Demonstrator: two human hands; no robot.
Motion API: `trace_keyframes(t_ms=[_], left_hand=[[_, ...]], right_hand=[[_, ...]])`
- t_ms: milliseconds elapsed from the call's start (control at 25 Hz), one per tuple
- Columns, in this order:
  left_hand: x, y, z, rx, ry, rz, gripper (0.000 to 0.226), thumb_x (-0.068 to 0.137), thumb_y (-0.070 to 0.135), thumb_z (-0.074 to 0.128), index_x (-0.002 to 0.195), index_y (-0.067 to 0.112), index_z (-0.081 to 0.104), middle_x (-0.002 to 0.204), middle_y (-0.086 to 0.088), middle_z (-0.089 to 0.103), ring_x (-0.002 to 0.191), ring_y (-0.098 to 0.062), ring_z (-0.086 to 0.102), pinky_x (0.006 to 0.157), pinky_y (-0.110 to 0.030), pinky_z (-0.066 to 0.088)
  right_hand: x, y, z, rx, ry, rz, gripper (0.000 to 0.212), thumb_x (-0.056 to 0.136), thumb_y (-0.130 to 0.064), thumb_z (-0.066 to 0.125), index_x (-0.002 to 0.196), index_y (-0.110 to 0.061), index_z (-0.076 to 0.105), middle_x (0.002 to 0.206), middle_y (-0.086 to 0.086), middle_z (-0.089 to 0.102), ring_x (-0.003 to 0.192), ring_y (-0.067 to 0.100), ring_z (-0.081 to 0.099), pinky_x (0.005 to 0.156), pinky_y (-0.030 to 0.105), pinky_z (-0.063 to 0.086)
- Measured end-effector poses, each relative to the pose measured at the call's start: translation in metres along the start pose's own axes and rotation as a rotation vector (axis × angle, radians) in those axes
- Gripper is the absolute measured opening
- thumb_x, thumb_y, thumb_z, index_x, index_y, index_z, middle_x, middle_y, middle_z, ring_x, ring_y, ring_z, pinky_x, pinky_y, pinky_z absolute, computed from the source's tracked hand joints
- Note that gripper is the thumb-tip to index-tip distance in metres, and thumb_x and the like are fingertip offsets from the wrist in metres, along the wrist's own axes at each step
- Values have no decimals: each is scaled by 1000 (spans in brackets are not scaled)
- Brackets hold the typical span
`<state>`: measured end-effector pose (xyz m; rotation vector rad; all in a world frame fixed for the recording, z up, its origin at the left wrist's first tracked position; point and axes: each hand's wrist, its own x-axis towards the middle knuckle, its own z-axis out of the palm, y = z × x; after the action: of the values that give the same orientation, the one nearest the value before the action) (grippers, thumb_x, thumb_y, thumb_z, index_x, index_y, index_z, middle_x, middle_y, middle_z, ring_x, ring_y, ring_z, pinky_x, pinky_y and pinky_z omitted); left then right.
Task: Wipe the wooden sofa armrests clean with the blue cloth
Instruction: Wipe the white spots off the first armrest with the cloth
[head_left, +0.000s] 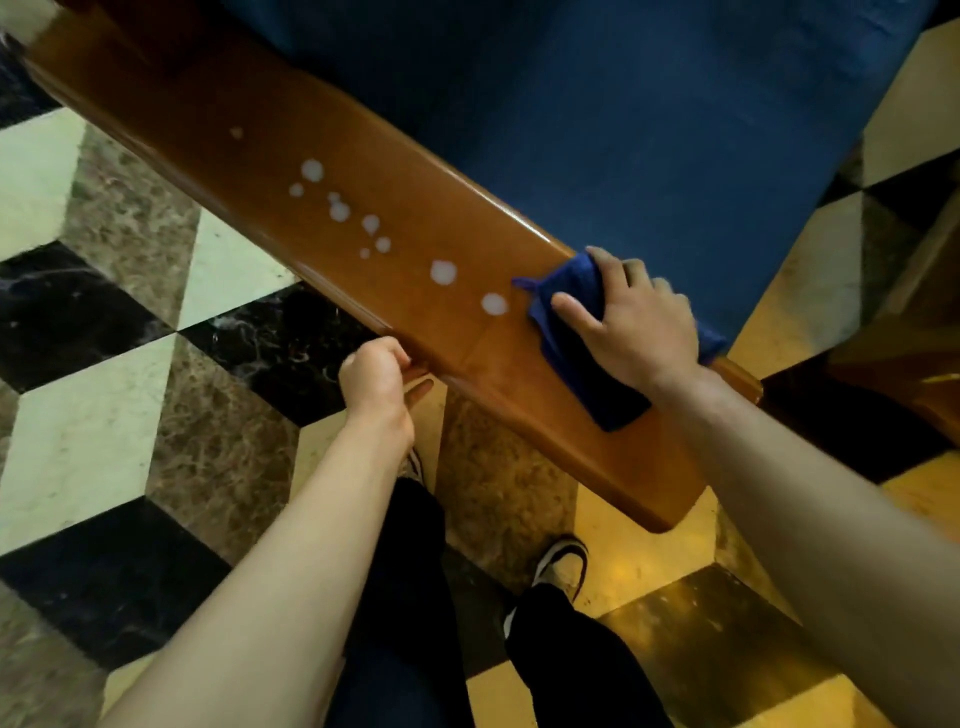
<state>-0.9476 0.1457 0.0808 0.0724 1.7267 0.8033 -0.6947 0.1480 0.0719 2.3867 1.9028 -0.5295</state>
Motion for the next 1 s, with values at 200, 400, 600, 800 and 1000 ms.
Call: trace_keyframes(t_ms=[200, 400, 600, 800, 1000], left_hand=[[38, 55, -18, -4, -57, 26, 16, 83, 19, 47, 91, 15, 61, 91, -8, 67, 89, -28, 66, 78, -42, 54], [73, 95, -27, -74, -83, -25, 49, 89, 43, 47, 125, 17, 64, 113, -9, 72, 102, -28, 69, 74, -42, 54], [70, 100, -16, -123, -79, -96, 46, 90, 62, 41, 115, 31, 64, 113, -8, 73, 102, -29, 68, 85, -47, 57], [71, 91, -18, -122, -82, -153, 57, 82, 72, 45, 114, 30, 66, 107, -7, 77, 98, -29, 72, 75, -43, 60], [87, 97, -33, -113, -91, -160, 50, 81, 58, 57, 115, 22, 67, 95, -5, 80, 89, -27, 77, 58, -38, 62]], right_hand=[[89, -53, -23, 435, -376, 136, 64, 92, -77, 32, 129, -35, 64, 136, 1, 65, 125, 25, 60, 101, 36, 44], [78, -128, -2, 81, -32, -122, 65, 97, -69, 29, 156, -42, 29, 162, -1, 40, 148, 31, 38, 115, 47, 32], [-62, -120, 32, -181, 4, -332, 75, 100, -70, 33, 163, -36, 12, 173, 0, 3, 159, 35, -3, 124, 62, 14], [-17, -122, 14, -100, 31, 95, 82, 91, -81, 29, 161, -42, 11, 173, -3, 5, 158, 34, 0, 126, 55, 4], [136, -182, -19, 118, -81, 251, 76, 86, -86, 19, 107, -27, 61, 116, 11, 68, 106, 40, 62, 86, 47, 44]])
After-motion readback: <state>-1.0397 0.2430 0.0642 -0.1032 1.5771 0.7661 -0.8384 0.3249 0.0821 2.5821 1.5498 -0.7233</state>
